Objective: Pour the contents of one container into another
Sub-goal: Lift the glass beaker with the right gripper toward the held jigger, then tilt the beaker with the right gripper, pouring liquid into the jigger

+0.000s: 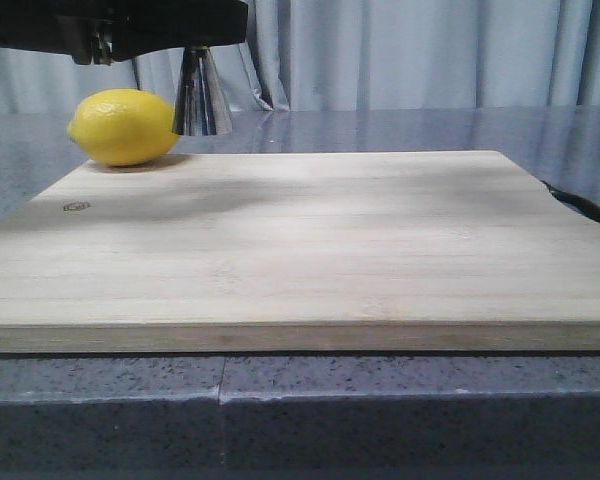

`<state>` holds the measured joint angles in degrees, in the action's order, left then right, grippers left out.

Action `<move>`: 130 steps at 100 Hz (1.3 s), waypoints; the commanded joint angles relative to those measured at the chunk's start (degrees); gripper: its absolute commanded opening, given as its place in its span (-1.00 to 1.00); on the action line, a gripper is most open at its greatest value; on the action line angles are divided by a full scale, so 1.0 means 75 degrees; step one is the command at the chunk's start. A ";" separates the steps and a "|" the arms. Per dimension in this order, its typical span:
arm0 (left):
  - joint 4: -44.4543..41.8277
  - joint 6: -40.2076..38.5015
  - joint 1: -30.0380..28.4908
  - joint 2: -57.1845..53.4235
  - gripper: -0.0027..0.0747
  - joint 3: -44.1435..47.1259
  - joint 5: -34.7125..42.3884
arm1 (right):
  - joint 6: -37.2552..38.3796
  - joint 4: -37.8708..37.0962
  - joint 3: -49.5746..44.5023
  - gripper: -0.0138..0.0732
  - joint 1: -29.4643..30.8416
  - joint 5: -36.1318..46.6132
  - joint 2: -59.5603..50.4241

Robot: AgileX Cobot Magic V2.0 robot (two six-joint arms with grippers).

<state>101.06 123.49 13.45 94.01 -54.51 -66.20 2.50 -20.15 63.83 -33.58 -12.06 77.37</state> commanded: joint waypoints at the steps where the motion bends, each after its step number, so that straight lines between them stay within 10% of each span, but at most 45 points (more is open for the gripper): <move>1: 0.0656 -0.0048 0.0070 -0.0353 -0.40 -0.0237 -0.0773 | -0.0082 -0.0508 0.0574 0.03 -0.0214 0.0050 -0.0300; 130: 0.0656 -0.0048 0.0070 -0.0353 -0.40 -0.0237 -0.0773 | -0.0082 -0.4908 0.0948 0.03 -0.1148 0.0685 0.0448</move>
<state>101.06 123.49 13.45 94.01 -54.51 -66.20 2.14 -52.49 68.78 -42.18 -10.59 81.90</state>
